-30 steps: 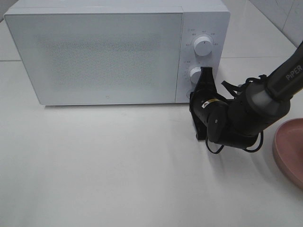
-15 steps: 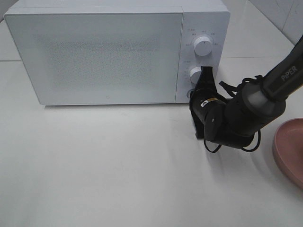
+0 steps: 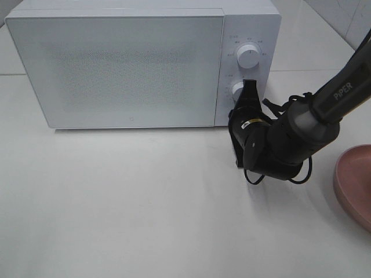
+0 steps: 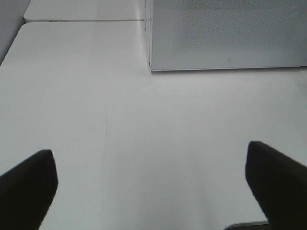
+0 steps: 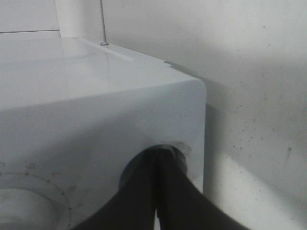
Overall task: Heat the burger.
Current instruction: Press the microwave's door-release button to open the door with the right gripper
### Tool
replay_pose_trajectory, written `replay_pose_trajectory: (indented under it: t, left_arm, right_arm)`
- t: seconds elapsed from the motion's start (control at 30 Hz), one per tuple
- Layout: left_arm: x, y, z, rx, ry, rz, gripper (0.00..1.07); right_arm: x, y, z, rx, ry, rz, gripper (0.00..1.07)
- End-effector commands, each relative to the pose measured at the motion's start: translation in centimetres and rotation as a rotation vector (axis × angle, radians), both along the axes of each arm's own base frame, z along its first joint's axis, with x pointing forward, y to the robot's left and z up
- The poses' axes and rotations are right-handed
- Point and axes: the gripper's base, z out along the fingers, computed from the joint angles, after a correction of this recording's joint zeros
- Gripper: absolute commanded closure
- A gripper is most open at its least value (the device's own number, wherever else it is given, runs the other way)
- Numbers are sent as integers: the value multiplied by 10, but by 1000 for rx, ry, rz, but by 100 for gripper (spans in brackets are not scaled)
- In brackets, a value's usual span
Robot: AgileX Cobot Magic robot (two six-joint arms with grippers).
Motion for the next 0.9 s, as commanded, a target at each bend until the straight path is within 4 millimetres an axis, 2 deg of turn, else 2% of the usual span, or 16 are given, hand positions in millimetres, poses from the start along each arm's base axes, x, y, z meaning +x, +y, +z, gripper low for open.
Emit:
replay_pose_trajectory:
  t: [0.03, 0.43, 0.9]
  left_arm:
    - [-2, -1, 1, -8, -26, -7, 6]
    - [-2, -1, 1, -8, -26, -7, 6]
    - [-2, -1, 1, -8, -26, -7, 6]
  right_arm:
    - [25, -2, 22, -20, -224, 1, 107]
    - [27, -5, 20, -17, -202, -2, 107]
    - [5, -8, 25, -31, 1, 81, 107]
